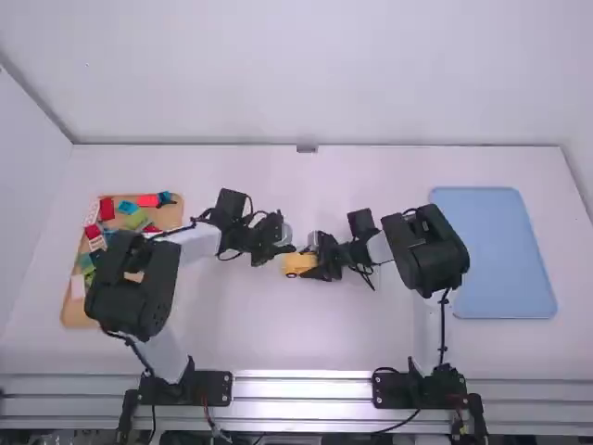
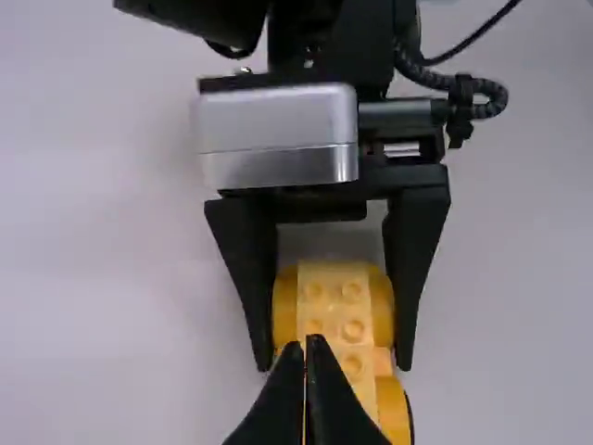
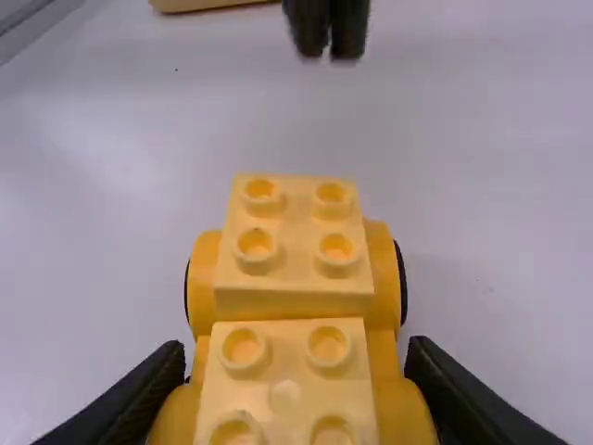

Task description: Assemble lego blocks to make yellow taxi

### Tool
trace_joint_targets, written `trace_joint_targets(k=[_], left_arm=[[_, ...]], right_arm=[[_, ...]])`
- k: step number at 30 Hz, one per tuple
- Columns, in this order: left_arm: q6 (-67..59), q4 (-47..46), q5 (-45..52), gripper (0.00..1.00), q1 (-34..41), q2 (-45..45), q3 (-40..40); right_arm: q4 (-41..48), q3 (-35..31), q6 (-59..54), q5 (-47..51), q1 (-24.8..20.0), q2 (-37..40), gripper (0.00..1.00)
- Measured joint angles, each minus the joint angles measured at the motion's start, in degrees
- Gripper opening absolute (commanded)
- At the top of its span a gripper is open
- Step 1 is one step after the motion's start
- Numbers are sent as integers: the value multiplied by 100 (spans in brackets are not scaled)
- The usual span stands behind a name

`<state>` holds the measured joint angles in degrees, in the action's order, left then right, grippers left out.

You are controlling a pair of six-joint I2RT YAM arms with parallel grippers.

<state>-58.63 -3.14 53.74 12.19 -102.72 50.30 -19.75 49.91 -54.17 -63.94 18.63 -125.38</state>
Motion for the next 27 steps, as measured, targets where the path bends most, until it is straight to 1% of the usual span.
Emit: trace_joint_targets(k=[6, 16, 27], left_arm=[[256, -94, -199, 2, 46, -387, 0], [356, -232, -299, 2, 48, -400, 0], [487, 236, -107, 2, 170, -610, -33]], right_arm=[[-11, 0, 4, 9, 0, 0, 55], [-17, 0, -24, 22, 0, 0, 55], [-17, 0, -98, 31, -42, 0, 55]])
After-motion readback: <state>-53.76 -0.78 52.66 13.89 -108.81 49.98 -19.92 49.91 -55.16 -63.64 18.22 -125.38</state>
